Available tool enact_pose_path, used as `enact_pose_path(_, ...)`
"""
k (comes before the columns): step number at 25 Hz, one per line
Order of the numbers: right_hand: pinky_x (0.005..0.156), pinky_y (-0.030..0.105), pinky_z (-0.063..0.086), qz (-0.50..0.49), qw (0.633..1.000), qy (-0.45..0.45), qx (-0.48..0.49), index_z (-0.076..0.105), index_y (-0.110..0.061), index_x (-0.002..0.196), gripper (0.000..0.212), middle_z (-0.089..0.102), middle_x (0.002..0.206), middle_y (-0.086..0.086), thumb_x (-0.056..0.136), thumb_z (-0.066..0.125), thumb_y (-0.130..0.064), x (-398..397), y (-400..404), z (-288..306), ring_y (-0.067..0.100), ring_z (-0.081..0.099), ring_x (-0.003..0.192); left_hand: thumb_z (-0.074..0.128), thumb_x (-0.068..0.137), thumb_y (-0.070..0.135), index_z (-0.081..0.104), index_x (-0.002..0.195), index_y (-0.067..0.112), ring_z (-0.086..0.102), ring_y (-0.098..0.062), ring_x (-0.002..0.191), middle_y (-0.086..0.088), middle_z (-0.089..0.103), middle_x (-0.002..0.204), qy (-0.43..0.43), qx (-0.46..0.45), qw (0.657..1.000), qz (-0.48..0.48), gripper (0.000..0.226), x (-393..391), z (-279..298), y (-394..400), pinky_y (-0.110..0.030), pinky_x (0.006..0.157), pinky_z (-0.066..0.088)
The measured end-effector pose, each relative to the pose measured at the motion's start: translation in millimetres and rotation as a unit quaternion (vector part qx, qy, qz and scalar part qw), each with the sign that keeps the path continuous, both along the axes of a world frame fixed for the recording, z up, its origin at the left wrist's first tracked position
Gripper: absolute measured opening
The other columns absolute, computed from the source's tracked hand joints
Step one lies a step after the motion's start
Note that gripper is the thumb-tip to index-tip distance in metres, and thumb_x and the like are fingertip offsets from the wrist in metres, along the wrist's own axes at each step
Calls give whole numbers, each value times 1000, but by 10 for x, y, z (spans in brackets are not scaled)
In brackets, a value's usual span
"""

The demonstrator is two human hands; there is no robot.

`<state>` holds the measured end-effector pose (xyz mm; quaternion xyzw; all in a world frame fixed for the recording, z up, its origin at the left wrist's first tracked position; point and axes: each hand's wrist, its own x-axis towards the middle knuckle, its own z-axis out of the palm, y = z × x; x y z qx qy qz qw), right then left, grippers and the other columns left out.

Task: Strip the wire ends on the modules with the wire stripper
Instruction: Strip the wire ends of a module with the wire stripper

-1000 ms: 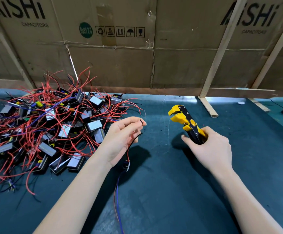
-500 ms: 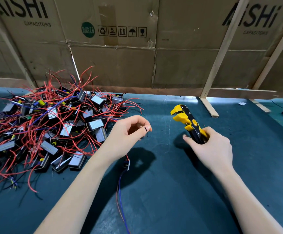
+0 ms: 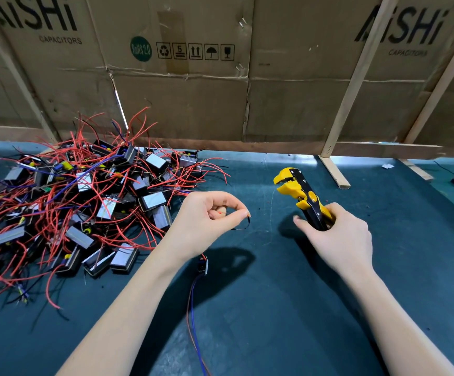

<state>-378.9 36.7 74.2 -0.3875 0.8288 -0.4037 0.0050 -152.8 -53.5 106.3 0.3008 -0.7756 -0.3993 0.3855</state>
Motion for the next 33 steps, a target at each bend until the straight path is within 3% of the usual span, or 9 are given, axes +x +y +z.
enact_pose_path(6,54,28,36,1,1000,1,3,51,-23,69,42,57,62,-12,69,74,-58,-12,-1,-2,7,55,66,71,88,15,68,75,17,25,-8,47,8,29,55,-34,-48,997,42,13,-17,16,45,-15,49,22)
enact_pose_path(11,56,30,38,-2,1000,5,4,50,-22,69,43,57,62,-11,69,74,-58,-26,-11,-9,8,55,66,57,98,15,54,85,12,37,-6,55,11,46,62,-93,-124,988,-18,13,34,-5,57,-14,56,31)
enact_pose_path(13,54,28,37,-2,1000,6,0,49,-22,68,43,57,61,-11,69,74,-58,-25,-10,-9,8,55,66,59,97,18,55,82,11,35,-6,56,0,49,62,-94,-105,989,-35,17,40,-19,36,-18,57,31)
enact_pose_path(16,53,26,36,2,1000,9,-6,48,-23,67,42,57,61,-11,68,74,-56,-16,-2,-8,7,54,66,63,93,20,64,78,13,42,-26,61,-23,59,72,-76,-40,994,-66,16,53,-28,8,-30,63,35)
enact_pose_path(20,53,27,36,6,1000,15,-7,48,-22,67,43,56,61,-10,69,75,-55,-8,1,4,7,54,66,63,92,11,68,84,14,58,-9,68,7,67,72,-46,-45,993,-100,10,96,59,11,-26,70,46)
enact_pose_path(23,53,27,36,6,1000,14,-10,47,-22,67,43,56,61,-11,69,75,-55,-6,-3,0,8,54,65,60,90,13,66,86,12,57,-5,68,4,66,73,26,-18,994,-104,8,111,144,1,-19,67,46)
enact_pose_path(26,54,28,37,7,1000,14,-6,48,-22,68,43,57,62,-11,68,74,-57,-11,-8,-4,8,55,66,60,86,14,65,77,16,41,-4,58,-14,56,68,77,17,993,-93,10,99,170,39,-13,58,34)
enact_pose_path(30,57,30,40,12,1000,16,-7,48,-22,68,44,58,63,-10,67,74,-58,-21,-10,-19,11,56,68,58,82,12,64,75,11,35,2,45,15,56,54,96,35,993,-64,9,61,131,35,-9,48,25)
enact_pose_path(33,59,31,43,15,1000,21,-6,49,-22,69,44,58,65,-10,68,74,-58,-22,-13,-22,14,57,68,60,81,13,67,77,10,50,-1,60,11,69,66,101,44,993,-50,9,53,93,6,-14,64,39)
